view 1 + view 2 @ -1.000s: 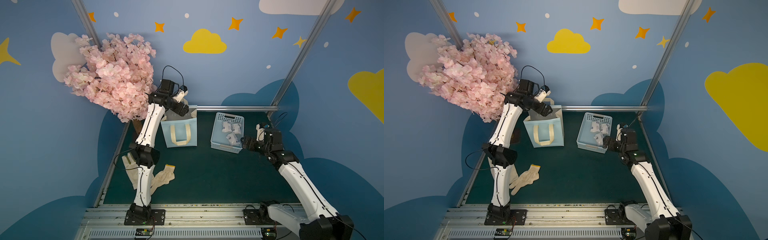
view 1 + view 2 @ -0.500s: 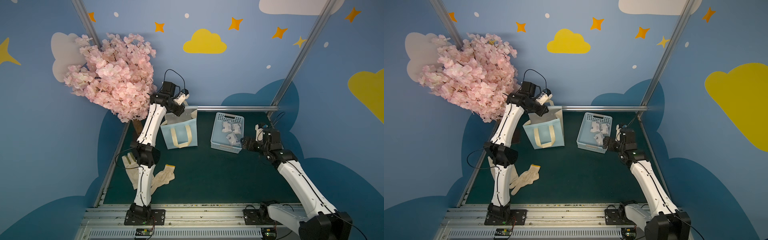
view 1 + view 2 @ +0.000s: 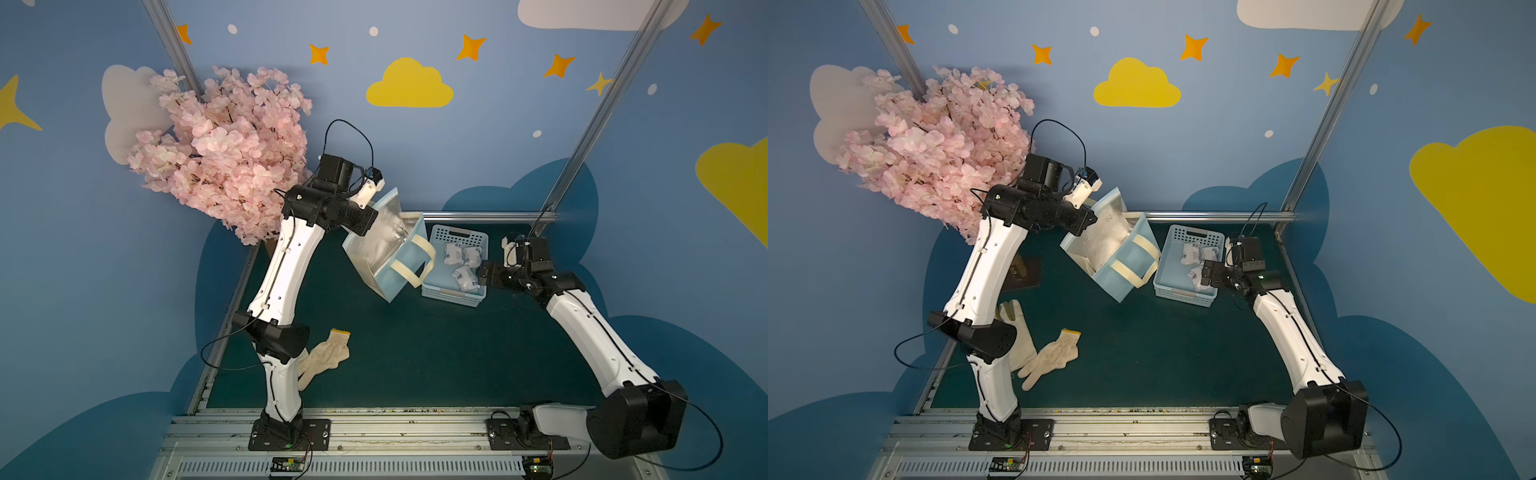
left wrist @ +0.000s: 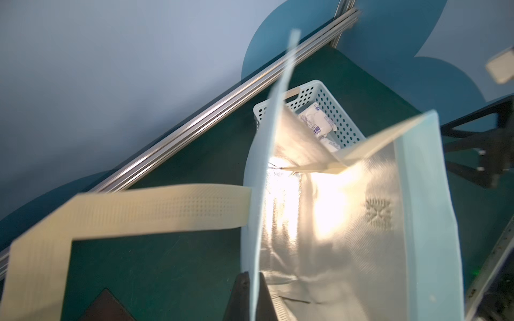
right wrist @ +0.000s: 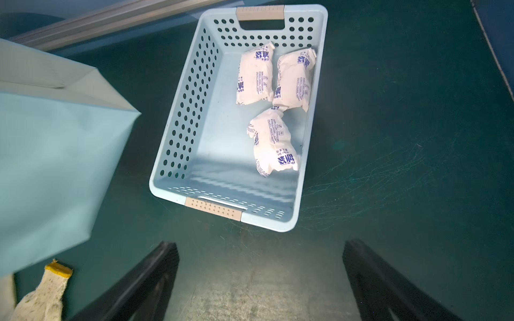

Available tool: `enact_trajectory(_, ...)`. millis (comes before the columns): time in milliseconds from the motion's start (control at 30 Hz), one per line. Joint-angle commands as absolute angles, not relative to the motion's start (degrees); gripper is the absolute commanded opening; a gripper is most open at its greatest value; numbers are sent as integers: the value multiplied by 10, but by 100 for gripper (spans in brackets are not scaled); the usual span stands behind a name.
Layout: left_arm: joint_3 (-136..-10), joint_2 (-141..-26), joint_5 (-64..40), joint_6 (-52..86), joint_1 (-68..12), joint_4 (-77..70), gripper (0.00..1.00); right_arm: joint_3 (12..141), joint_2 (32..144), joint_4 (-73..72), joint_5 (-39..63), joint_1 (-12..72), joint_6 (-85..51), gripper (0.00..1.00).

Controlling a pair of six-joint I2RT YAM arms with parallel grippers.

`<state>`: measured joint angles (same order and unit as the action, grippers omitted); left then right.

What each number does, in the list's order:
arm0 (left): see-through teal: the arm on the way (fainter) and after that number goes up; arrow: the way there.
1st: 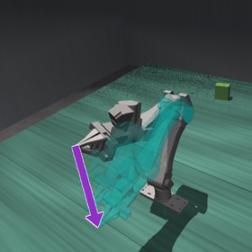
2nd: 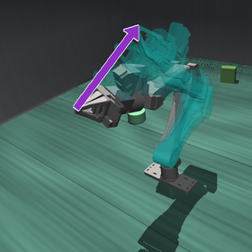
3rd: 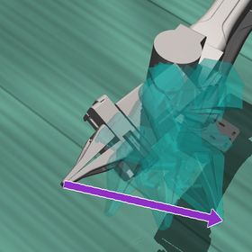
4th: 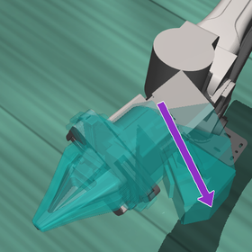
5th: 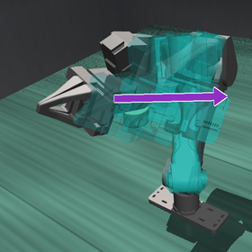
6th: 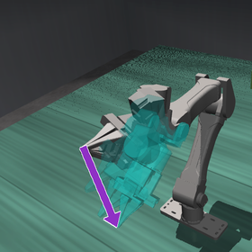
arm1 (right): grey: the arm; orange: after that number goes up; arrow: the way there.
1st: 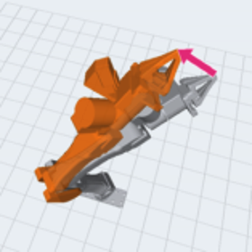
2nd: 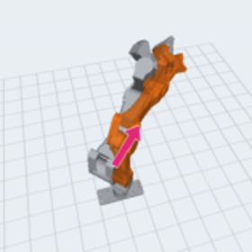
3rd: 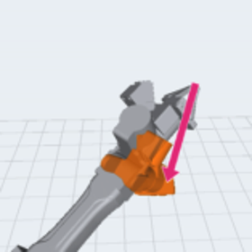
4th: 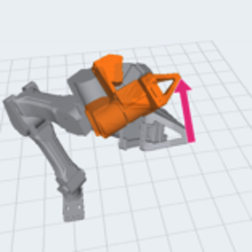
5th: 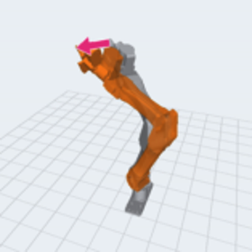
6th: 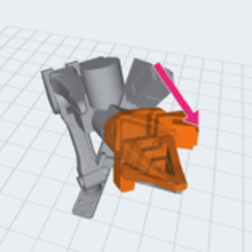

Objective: Place the ice pack in the delivery bag
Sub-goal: Pick up the delivery bag from the center of the board, then move the bin to the center of the board.

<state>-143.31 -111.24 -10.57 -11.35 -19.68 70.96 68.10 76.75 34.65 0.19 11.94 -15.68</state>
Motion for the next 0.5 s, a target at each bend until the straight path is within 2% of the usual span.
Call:
enact_trajectory(0,-1417,-1103,-108,-38,-203,743,3,712,823,379,-42,112,-171,98)
enact_trajectory(167,-1411,-1086,-130,35,-213,753,3,776,938,395,-24,79,-145,87)
enact_trajectory(300,-1412,-1083,-171,77,-223,757,3,882,1044,492,1,67,-105,78)
enact_trajectory(467,-1391,-1073,-163,85,-240,758,3,973,1151,548,66,49,-92,59)
